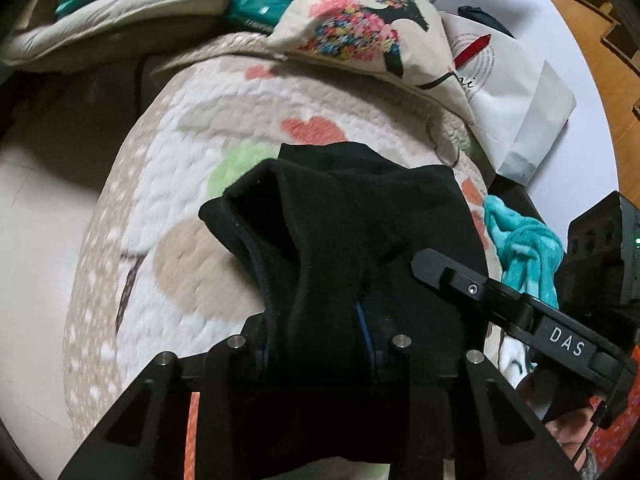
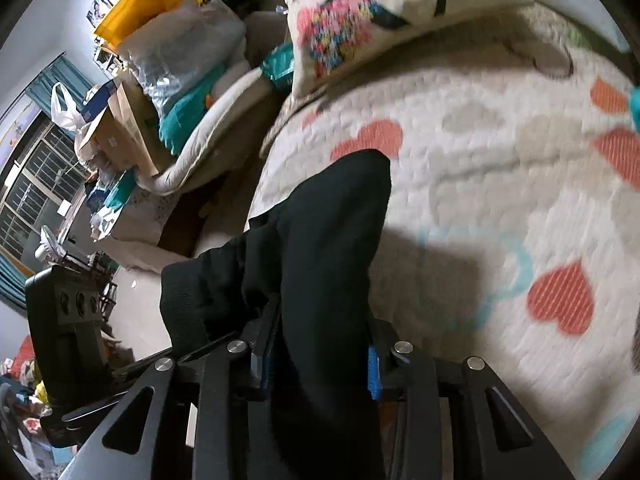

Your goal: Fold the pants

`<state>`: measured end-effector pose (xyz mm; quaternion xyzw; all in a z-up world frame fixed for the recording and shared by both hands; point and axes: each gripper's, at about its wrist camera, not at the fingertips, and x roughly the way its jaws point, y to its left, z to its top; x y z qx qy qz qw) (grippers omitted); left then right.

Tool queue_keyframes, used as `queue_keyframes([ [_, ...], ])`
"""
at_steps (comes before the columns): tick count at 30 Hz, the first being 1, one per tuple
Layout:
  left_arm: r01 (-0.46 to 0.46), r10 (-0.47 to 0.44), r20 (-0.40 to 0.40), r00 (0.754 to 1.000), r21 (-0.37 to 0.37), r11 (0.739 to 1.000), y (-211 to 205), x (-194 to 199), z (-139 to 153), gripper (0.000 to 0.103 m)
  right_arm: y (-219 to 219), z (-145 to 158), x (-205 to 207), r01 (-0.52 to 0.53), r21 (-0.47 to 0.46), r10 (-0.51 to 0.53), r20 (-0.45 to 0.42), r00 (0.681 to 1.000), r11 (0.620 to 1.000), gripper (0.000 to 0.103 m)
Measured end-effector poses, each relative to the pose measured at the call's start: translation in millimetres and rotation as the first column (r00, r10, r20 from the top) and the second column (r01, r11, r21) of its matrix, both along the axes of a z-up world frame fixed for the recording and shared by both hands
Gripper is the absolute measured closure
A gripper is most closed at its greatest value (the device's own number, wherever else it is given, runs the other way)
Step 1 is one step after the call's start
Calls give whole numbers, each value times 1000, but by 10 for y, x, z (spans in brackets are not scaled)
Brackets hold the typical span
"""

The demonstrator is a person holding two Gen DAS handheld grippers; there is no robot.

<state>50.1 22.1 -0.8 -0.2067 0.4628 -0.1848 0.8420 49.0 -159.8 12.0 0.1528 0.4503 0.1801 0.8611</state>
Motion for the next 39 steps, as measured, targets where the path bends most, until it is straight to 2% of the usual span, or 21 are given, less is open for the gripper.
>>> queue_keyframes([
  [4,18,-18,11,1000,14,1000,-141,261,0,71,-119,40,199,36,-9,-35,16,999,999,66],
  [10,33,-34,11,999,51,998,-291,545,-203,70,-271,-124,462,75,-7,-75,5,997,997,66],
  [13,11,-10,-16,1000,60,998,-285,625,-337,61,-334,-286,573,98,-4,-98,-20,995,995,66],
  [15,1,1,-30,1000,59,998,-250,649,-396,46,-385,-413,616,125,-7,-125,-45,991,992,62],
  [17,-15,17,-54,998,24,1000,-170,656,-462,40,-446,-496,615,162,-10,-162,-59,985,987,51],
  [20,-38,33,-85,996,-65,997,-30,645,-506,40,-564,-581,542,212,7,-211,-74,975,977,31],
  [23,-68,46,-134,990,-165,984,126,649,-542,40,-658,-606,438,245,38,-241,-85,967,969,27],
  [26,-105,56,-188,981,-261,960,271,639,-585,40,-733,-586,285,275,51,-270,-88,959,960,22],
  [32,-154,62,-258,964,-356,922,404,608,-605,40,-792,-533,-58,335,22,-333,-85,939,942,18],
  [39,-236,43,-359,932,-514,825,605,657,-833,40,-693,-476,-380,355,-74,-358,-26,933,932,18],
])
